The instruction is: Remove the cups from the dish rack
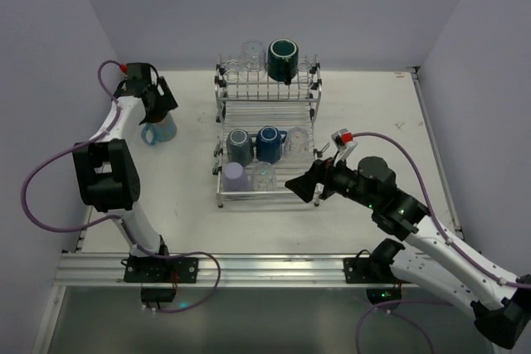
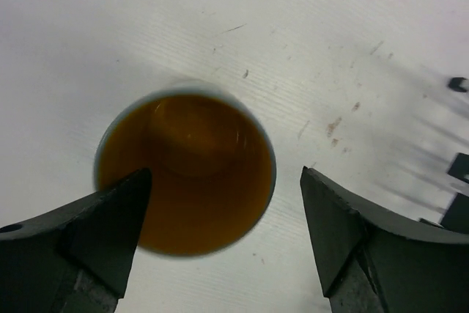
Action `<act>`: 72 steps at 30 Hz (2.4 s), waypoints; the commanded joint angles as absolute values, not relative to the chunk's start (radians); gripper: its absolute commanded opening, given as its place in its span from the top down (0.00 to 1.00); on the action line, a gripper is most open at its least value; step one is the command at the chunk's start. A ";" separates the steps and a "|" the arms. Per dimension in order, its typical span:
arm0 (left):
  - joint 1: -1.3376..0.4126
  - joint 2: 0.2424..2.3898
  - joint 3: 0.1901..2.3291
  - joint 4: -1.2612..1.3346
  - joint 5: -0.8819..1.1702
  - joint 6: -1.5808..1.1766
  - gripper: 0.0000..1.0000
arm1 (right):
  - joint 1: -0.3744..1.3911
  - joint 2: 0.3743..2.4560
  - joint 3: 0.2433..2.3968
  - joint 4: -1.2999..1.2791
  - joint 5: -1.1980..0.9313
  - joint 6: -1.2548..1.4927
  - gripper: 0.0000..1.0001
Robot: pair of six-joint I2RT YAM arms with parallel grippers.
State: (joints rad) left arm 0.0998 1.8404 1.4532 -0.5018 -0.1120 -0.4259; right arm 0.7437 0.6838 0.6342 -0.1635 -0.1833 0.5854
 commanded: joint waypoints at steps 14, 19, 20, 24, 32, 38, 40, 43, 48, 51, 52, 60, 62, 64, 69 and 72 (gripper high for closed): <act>0.031 1.085 0.944 -0.135 0.351 -0.551 0.04 | 0.936 1.135 0.939 -0.282 0.077 0.333 0.01; -0.021 0.879 0.738 -0.087 0.532 -0.537 0.04 | 0.940 1.238 0.985 -0.275 0.147 0.304 0.01; -0.021 0.823 0.718 -0.090 0.549 -0.528 0.04 | 0.943 1.259 0.995 -0.282 0.147 0.301 0.01; -0.025 0.727 0.666 -0.138 0.581 -0.474 0.04 | 0.954 1.362 1.042 -0.293 0.155 0.287 0.01; -0.031 0.696 0.606 -0.155 0.564 -0.437 0.04 | 0.957 1.509 1.111 -0.284 0.175 0.281 0.01; -0.057 0.698 0.669 -0.193 0.624 -0.445 0.06 | 0.959 1.557 1.138 -0.279 0.193 0.281 0.13; -0.061 0.698 0.696 -0.213 0.675 -0.454 0.07 | 0.960 1.546 1.137 -0.288 0.212 0.287 0.38; -0.067 0.690 0.719 -0.228 0.756 -0.479 0.08 | 0.969 1.474 1.109 -0.285 0.250 0.302 0.62; -0.080 0.677 0.744 -0.229 0.899 -0.541 0.09 | 0.969 1.295 1.033 -0.239 0.236 0.356 0.68; -0.095 0.669 0.756 -0.218 0.942 -0.592 0.11 | 0.969 1.157 0.970 -0.178 0.233 0.402 0.71; -0.103 0.667 0.756 -0.200 0.972 -0.607 0.11 | 0.969 1.088 0.941 -0.137 0.227 0.417 0.71; -0.182 0.653 0.759 -0.065 0.996 -0.827 0.18 | 0.969 0.896 0.793 0.288 0.003 0.675 0.72; -0.201 0.647 0.758 -0.045 0.991 -0.866 0.19 | 0.969 0.923 0.799 0.362 -0.050 0.722 0.72; -0.212 0.641 0.752 -0.019 0.986 -0.891 0.20 | 0.969 0.948 0.808 0.423 -0.101 0.750 0.72; -0.236 0.634 0.729 0.076 0.995 -0.954 0.25 | 0.969 1.043 0.816 0.521 -0.164 0.833 0.72; -0.241 0.629 0.716 0.095 1.000 -0.966 0.27 | 0.969 1.084 0.810 0.583 -0.190 0.853 0.71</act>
State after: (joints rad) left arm -0.2306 0.6369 0.7162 0.0322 0.9604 -0.8730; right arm 0.9642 1.0622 0.8017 0.3946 -0.1360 0.7872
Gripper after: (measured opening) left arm 0.738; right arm 0.684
